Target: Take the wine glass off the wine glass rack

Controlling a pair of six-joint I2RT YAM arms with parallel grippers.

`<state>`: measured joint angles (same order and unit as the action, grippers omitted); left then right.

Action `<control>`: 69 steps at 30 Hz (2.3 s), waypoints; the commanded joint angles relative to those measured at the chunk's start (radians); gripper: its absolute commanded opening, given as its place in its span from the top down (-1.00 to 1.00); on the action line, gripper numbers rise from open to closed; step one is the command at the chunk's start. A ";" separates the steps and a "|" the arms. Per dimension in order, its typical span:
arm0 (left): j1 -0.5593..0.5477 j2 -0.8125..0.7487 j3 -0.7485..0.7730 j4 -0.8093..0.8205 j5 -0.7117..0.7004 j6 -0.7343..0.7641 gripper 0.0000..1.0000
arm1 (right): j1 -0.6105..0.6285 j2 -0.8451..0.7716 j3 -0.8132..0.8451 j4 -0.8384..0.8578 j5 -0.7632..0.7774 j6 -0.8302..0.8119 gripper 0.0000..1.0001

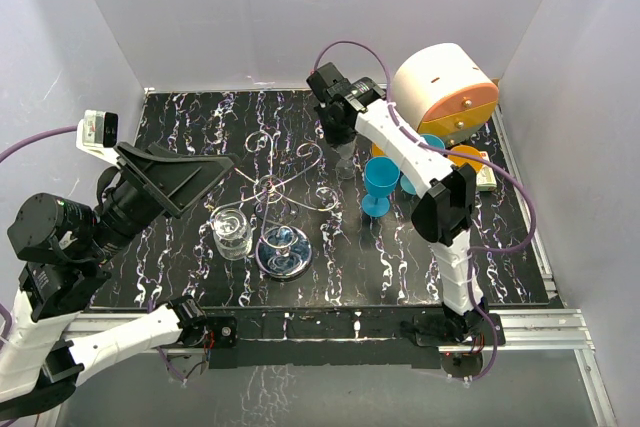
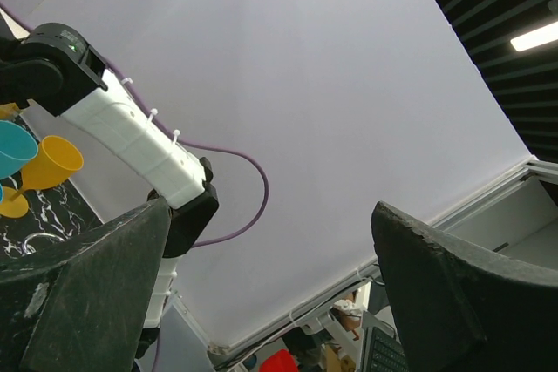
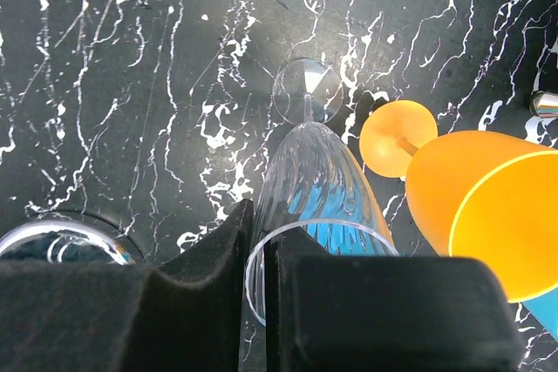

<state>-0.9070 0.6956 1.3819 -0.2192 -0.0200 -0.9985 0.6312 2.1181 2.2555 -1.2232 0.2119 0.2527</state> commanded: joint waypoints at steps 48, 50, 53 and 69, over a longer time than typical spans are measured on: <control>0.000 -0.020 0.067 -0.146 -0.138 0.066 -0.97 | -0.072 -1.083 -0.758 0.799 -0.783 0.384 -0.97; 0.000 -0.009 0.085 -0.164 -0.154 0.077 -0.97 | -0.061 -1.083 -0.763 0.806 -0.788 0.407 -0.97; 0.000 0.005 0.114 -0.204 -0.189 0.084 -0.97 | -0.032 -1.059 -0.743 0.778 -0.779 0.421 -0.97; 0.000 -0.026 0.131 -0.321 -0.331 0.043 -0.97 | 0.654 -0.681 -0.307 0.450 -0.132 0.189 -0.97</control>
<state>-0.9070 0.6918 1.4921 -0.5243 -0.3000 -0.9470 1.2064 1.3838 1.8095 -0.6899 -0.1375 0.5472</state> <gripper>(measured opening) 0.985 0.983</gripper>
